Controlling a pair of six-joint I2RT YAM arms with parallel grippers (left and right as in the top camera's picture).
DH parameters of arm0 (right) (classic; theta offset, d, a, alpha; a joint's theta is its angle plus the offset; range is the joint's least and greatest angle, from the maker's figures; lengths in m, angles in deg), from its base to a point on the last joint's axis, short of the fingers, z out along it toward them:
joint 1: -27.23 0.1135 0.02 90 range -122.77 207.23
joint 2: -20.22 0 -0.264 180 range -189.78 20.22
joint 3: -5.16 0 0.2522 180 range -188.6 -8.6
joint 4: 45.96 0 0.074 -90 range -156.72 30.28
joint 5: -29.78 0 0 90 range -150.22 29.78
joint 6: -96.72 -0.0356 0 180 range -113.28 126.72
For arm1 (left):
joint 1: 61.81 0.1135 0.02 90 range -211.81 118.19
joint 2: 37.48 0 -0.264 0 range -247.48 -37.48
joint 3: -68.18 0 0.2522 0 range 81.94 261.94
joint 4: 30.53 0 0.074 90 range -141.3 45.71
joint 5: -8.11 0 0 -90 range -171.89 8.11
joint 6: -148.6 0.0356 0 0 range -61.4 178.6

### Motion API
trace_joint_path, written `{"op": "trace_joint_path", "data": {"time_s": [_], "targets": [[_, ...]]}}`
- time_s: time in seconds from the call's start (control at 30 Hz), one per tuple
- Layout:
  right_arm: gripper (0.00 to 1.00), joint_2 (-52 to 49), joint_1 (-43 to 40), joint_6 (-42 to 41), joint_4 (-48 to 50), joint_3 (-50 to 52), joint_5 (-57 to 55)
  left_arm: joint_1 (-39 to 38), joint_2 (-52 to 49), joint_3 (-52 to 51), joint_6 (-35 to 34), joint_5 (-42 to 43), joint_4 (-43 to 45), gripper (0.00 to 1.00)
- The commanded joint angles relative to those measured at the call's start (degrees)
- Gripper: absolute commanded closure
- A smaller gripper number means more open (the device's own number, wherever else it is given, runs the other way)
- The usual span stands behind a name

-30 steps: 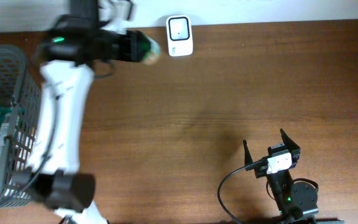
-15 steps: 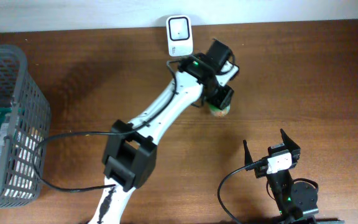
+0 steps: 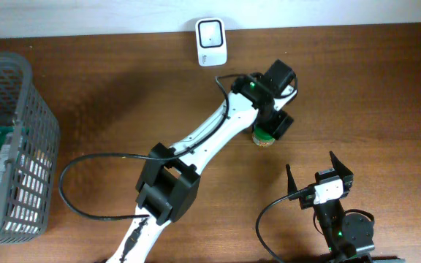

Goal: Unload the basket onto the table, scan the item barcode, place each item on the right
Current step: 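Carry the jar out and set it on the table center, then reach into the basket and grasp the white tube with the left gripper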

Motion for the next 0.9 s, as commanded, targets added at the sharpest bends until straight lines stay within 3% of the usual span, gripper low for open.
{"op": "trace_joint_path", "data": {"time_s": [0.0, 0.1, 0.23, 0.4, 0.43, 0.57, 0.67, 0.87], "targets": [[0.02, 0.37, 0.31, -0.61, -0.22, 0.28, 0.57, 4.02, 3.72, 10.58, -0.11, -2.32, -4.59, 0.11], [0.02, 0.37, 0.31, -0.61, -0.22, 0.28, 0.57, 11.80, 8.41, 21.94, -0.13, -5.86, -12.70, 0.12], [0.02, 0.37, 0.31, -0.59, -0.22, 0.28, 0.57, 24.15, 15.50, 26.82, -0.68, -10.14, -19.10, 0.16], [0.02, 0.37, 0.31, -0.61, -0.22, 0.28, 0.57, 45.16, 19.39, 26.80, -10.91, -10.97, -26.45, 0.16], [0.02, 0.37, 0.31, -0.61, -0.24, 0.28, 0.57, 49.44, 19.37, 26.40, -13.05, -10.95, -27.71, 0.21], [0.02, 0.37, 0.31, -0.61, -0.22, 0.28, 0.57, 64.22, 19.37, 25.73, -18.60, -12.63, -29.75, 0.22], [0.02, 0.37, 0.31, -0.59, -0.22, 0.28, 0.57, 73.57, 19.10, 23.71, -18.82, -12.17, -30.62, 0.22], [0.02, 0.37, 0.31, -0.59, -0.22, 0.28, 0.57, 81.24, 19.10, 6.62, -17.99, -12.24, -28.06, 0.22]]}}
